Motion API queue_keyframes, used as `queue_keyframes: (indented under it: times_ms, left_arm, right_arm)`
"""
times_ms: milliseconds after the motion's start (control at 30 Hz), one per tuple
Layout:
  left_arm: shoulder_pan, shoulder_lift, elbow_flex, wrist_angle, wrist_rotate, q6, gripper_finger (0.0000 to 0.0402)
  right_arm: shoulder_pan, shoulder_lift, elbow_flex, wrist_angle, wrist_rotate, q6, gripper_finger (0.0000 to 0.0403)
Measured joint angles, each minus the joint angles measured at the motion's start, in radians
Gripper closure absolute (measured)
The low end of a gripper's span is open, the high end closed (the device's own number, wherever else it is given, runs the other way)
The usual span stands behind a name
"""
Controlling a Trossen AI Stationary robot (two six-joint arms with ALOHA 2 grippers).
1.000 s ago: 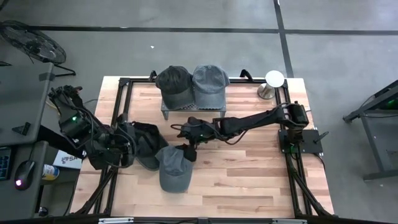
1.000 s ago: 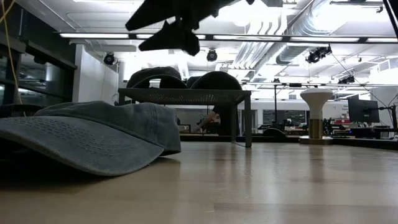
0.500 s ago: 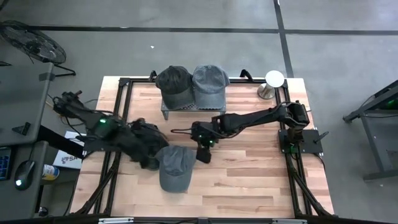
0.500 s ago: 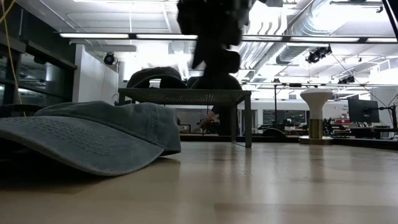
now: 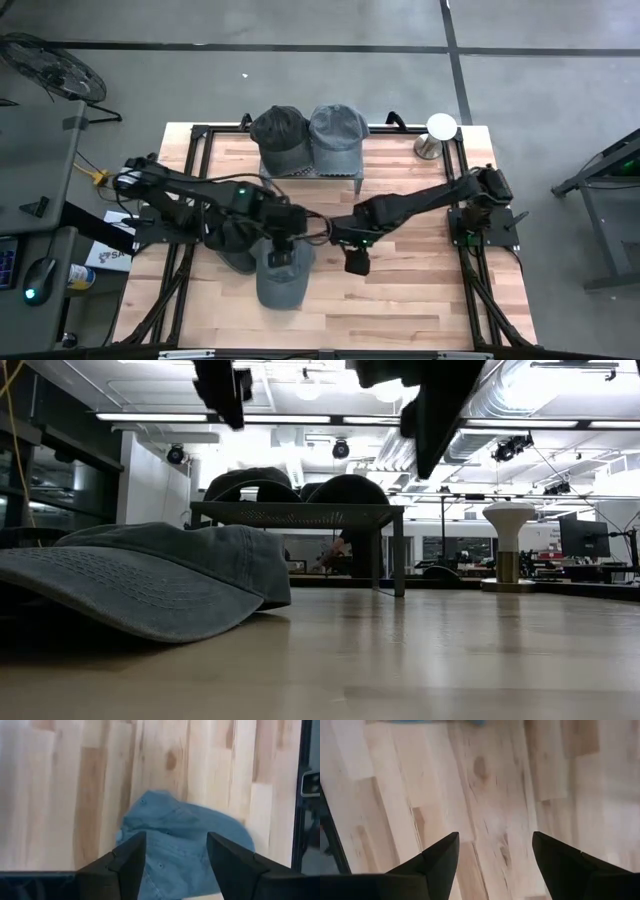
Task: Pick & Place hat
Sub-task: Stack the gray cap on top of the gray cap on the shelf
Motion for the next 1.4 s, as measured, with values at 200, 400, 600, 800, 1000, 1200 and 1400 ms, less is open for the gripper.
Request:
queue_keyframes:
  times_ms: [200, 400, 600, 800, 1000, 1200, 1400]
  left_arm:
    - [0.018, 0.098, 0.0, -0.035, 0.053, 0.071, 0.0161]
    - [0.02, 0.165, 0.0, -0.156, 0.019, 0.125, 0.0081]
    - [0.075, 0.155, -0.053, -0.102, 0.049, 0.202, 0.0059]
    - [0.184, 0.131, -0.178, 0.006, 0.232, 0.279, 0.0066]
    - [0.284, 0.122, -0.242, 0.073, 0.351, 0.356, 0.0066]
    - [0.32, 0.129, -0.245, 0.075, 0.402, 0.404, 0.0066]
    - [0.299, 0.155, -0.245, 0.078, 0.386, 0.413, 0.0066]
  right_arm:
    - [0.081, -0.163, -0.126, -0.003, 0.115, 0.174, 0.0158]
    - [0.159, -0.337, -0.296, 0.075, 0.184, 0.383, 0.0158]
    - [0.222, -0.435, -0.408, 0.105, 0.188, 0.514, 0.0158]
    - [0.27, -0.462, -0.444, 0.096, 0.18, 0.544, 0.0158]
    - [0.293, -0.459, -0.445, 0.089, 0.182, 0.555, 0.0158]
    - [0.304, -0.459, -0.445, 0.09, 0.196, 0.559, 0.0158]
    - [0.304, -0.459, -0.444, 0.09, 0.206, 0.559, 0.0158]
